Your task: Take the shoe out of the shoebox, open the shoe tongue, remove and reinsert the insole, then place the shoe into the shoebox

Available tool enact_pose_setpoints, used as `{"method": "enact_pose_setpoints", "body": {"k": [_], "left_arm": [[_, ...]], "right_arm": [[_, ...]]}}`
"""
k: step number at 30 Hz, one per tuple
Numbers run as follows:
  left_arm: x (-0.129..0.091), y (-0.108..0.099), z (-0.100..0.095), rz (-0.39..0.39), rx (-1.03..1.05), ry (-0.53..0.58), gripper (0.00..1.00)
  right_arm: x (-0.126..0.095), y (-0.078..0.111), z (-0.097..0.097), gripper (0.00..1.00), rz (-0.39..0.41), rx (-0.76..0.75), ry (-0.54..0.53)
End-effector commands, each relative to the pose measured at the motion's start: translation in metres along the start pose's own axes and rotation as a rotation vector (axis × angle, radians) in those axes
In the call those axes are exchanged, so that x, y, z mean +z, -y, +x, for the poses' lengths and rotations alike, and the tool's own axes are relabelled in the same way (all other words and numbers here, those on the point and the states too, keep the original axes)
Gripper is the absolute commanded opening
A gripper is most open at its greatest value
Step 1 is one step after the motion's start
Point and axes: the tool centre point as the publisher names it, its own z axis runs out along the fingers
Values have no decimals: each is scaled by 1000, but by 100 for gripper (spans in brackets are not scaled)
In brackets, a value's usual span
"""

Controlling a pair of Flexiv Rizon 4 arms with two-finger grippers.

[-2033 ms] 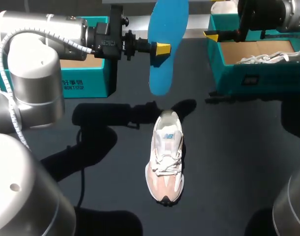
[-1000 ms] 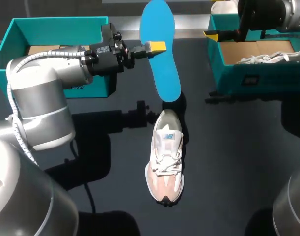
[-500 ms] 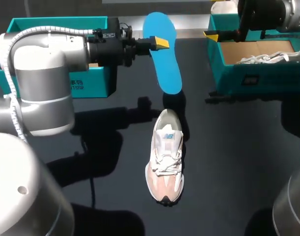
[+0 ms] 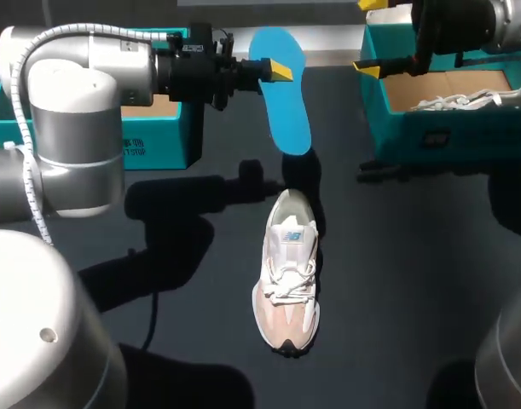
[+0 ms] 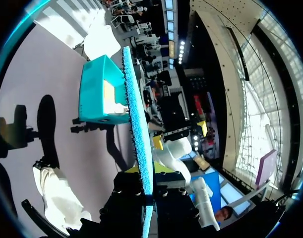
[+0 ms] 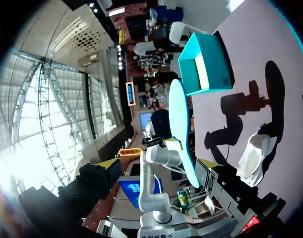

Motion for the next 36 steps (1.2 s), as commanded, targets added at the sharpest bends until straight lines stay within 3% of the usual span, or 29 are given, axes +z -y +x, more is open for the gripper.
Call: {"method": "enact_pose_setpoints", "body": {"k": [1,3,6,10,22,29,33,36], "left_arm": [[2,0,-1,0,0,-2,0],[2,0,-1,0,0,-2,0],[2,0,-1,0,0,-2,0],[2,0,-1,0,0,-2,0],[2,0,-1,0,0,-2,0],[2,0,-1,0,0,-2,0],[2,0,-1,0,0,-2,0],[2,0,-1,0,0,-2,0]], "right_arm": [[-3,10,23,100,-67,1,284],[-3,10,26,100,-96,-18,372],[2,16,33,100,-62,-36,478],[8,22,46,100,0,-171,691],[8,22,46,100,0,-171,691],[58,21,35,100,-102,-174,834],[75,19,31,100,-173,-165,911],[81,18,33,100,-175,-156,939]]}}
